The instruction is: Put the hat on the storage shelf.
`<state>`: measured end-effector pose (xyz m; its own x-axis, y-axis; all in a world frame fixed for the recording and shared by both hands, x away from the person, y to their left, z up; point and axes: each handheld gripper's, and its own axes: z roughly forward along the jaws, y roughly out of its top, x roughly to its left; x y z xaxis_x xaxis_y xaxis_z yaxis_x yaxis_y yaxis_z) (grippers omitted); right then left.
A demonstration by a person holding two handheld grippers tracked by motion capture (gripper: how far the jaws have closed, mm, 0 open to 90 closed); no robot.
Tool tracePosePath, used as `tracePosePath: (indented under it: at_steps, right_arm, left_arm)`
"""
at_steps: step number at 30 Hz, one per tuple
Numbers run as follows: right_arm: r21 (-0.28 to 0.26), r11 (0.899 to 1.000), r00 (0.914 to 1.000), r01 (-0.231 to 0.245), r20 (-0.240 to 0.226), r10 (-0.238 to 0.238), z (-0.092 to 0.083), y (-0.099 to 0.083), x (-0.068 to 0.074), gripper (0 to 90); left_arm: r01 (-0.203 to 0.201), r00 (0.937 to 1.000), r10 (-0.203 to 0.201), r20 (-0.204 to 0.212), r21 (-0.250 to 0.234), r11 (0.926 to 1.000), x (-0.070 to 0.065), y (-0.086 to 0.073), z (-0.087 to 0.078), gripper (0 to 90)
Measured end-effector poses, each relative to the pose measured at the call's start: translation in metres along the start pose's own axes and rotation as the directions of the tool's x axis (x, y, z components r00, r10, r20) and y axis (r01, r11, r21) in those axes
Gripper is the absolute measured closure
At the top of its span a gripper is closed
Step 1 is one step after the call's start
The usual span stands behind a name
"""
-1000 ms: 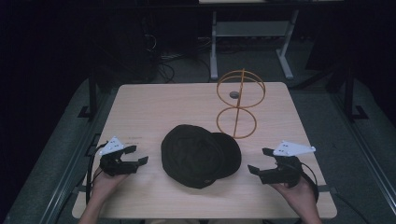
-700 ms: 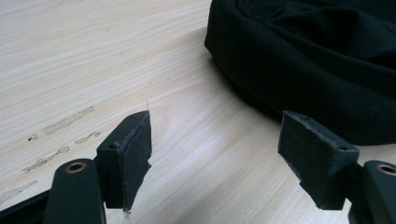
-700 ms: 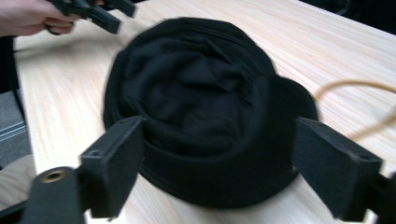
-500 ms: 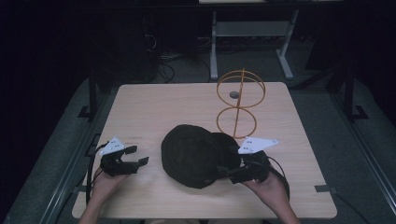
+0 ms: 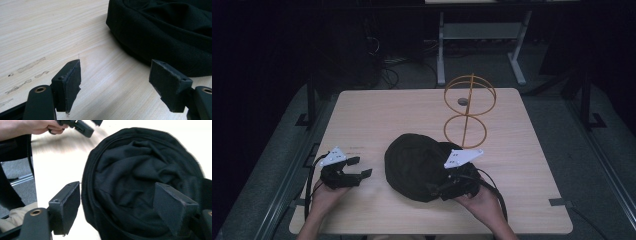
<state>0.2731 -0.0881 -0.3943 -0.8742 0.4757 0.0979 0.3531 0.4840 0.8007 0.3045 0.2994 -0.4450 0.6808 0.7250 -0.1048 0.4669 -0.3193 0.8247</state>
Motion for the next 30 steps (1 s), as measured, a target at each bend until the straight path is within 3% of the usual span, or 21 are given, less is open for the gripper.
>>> tracePosePath:
  at_steps: [11,22,28,30]
  right_arm:
    - [0.074,0.997,0.9972,0.026,-0.072,-0.020,0.035,0.001,0.022,32.0]
    - [0.137,0.991,0.9981,0.002,-0.062,0.007,0.055,-0.005,0.029,46.1]
    - [0.160,0.987,0.9995,0.019,-0.026,-0.015,0.060,-0.008,0.030,53.4]
    - [0.195,0.979,0.9981,0.059,0.005,-0.061,0.065,-0.010,0.034,54.9]
  left_arm:
    - [-0.005,1.0000,0.005,-0.001,-0.001,1.0000,0.001,0.000,-0.001,25.4]
    - [-0.004,1.0000,0.004,0.000,-0.002,1.0000,0.001,0.000,-0.001,25.3]
    - [-0.009,1.0000,0.009,0.002,0.001,1.0000,0.001,0.000,-0.001,25.3]
    - [-0.008,1.0000,0.008,0.003,0.001,1.0000,0.000,0.000,0.000,25.3]
